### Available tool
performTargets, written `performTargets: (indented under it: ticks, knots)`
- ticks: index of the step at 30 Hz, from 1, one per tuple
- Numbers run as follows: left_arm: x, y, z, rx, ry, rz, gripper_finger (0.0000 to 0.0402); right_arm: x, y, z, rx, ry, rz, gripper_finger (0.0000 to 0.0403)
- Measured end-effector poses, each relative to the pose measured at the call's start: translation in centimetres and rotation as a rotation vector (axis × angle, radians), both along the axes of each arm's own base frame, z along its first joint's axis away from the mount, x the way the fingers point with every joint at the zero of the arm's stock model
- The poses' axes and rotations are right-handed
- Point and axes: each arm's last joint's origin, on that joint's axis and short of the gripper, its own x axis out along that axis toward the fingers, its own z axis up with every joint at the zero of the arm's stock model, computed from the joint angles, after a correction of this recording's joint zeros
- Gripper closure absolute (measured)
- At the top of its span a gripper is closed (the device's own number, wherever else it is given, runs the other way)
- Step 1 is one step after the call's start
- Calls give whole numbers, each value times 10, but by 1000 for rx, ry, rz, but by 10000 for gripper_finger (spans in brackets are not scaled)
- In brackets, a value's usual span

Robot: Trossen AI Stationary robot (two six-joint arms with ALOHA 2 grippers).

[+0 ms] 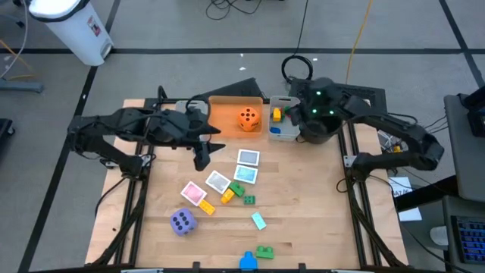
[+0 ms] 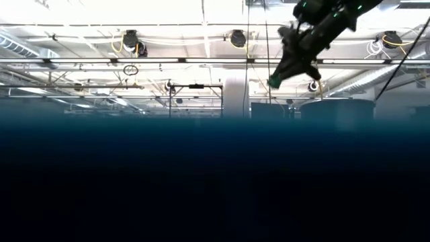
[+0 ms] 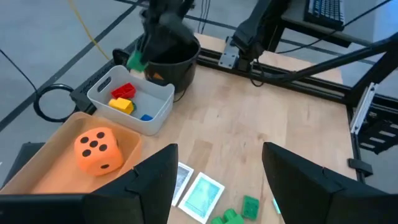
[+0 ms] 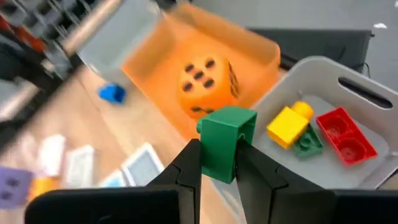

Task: Pick & Place Toys
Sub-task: Put the green game piece into the right gray bin

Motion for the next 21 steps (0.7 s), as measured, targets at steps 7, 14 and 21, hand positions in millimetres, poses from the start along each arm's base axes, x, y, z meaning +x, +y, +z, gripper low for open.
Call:
performTargets:
  ticks: [7,14,21]
  knots:
    - [1,16,0,40,24,-77,160,16,-32,-34,41,178,20,348]
    - [-3,44,2,56,24,-187,160,35,-60,-14,-103,389,90,348]
    - [-7,70,1,30,15,-287,160,56,-79,-5,-120,564,280,348]
